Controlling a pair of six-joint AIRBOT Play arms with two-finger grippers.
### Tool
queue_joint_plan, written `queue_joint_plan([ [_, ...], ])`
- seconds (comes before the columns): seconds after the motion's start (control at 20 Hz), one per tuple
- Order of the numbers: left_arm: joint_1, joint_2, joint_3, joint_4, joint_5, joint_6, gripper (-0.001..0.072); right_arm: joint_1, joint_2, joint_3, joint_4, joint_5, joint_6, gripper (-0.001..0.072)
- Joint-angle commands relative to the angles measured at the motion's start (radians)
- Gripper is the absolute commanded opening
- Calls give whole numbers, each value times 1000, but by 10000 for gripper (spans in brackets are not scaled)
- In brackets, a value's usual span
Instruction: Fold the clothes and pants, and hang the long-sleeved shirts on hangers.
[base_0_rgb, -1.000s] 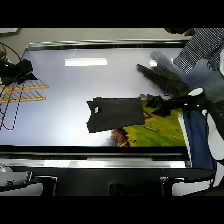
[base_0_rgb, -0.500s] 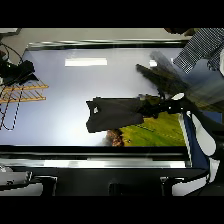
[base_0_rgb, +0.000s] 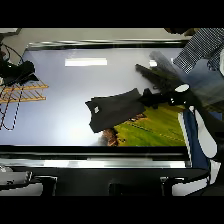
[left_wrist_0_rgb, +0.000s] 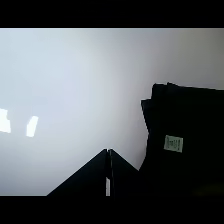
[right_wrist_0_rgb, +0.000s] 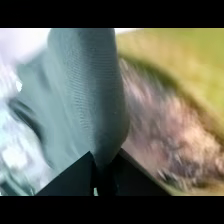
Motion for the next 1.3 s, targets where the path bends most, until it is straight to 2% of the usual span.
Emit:
queue_joint_plan([
  [0.0, 1, -2, 0, 0, 0, 0, 16, -54, 4, 163, -27, -39, 148, 33],
  [0.2, 1, -7, 0, 0, 0, 0, 17, -166, 4, 315, -112, -86, 253, 32],
  [0.55, 2, -9, 0, 0, 3, 1, 17, -369, 5, 477, -346, -126, 444, 31],
  [0.6, 3, -10, 0, 0, 3, 2, 17, -393, 10, 489, -388, -122, 484, 31],
  [0.7, 3, -12, 0, 0, 3, 20, 17, -439, 35, 491, -497, -107, 627, 31],
  [0.85, 3, -12, 0, 0, 2, 26, 17, -483, 98, 491, -740, -33, 892, 30],
  [0.9, 3, -12, 0, 0, 2, 26, 16, -484, 122, 491, -818, -5, 949, 30],
  [1.05, 3, -12, 0, -1, 2, 26, 17, -489, 182, 491, -935, 105, 1062, 29],
  [1.25, 3, -12, 0, -1, 2, 27, 17, -489, 238, 491, -966, 255, 1157, 29],
])
